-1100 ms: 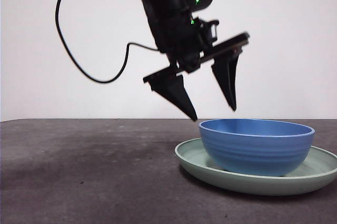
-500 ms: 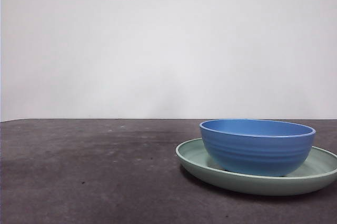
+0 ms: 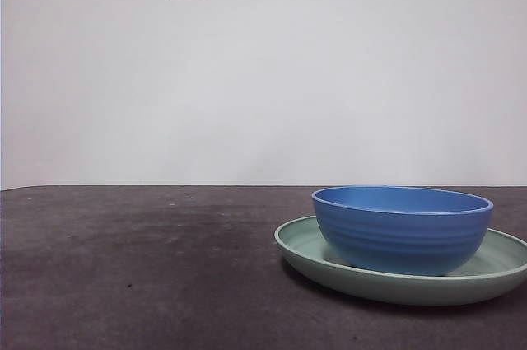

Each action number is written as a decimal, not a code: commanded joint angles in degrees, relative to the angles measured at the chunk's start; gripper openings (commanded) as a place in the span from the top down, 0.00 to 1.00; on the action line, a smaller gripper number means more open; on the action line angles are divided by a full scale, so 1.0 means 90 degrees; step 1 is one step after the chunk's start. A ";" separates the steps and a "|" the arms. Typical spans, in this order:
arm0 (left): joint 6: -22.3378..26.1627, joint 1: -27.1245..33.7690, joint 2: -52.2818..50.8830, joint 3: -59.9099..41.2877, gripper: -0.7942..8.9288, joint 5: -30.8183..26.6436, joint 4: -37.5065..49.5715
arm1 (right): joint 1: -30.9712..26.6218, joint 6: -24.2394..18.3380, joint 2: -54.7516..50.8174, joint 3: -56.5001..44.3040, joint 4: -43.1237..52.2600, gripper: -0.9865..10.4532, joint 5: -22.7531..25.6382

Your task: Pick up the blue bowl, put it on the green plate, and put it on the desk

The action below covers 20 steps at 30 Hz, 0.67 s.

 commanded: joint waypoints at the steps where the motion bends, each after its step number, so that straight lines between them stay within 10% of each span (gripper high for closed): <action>1: 0.0612 -0.0027 -0.0500 -0.0559 0.24 0.0906 0.0287 | 0.0015 -0.0002 0.0056 0.0126 0.0015 0.35 -0.0002; 20: 0.0197 -0.0022 -0.2871 -0.4044 0.24 0.1088 0.1382 | 0.0015 -0.0024 0.0869 0.0027 -0.0114 0.35 0.0406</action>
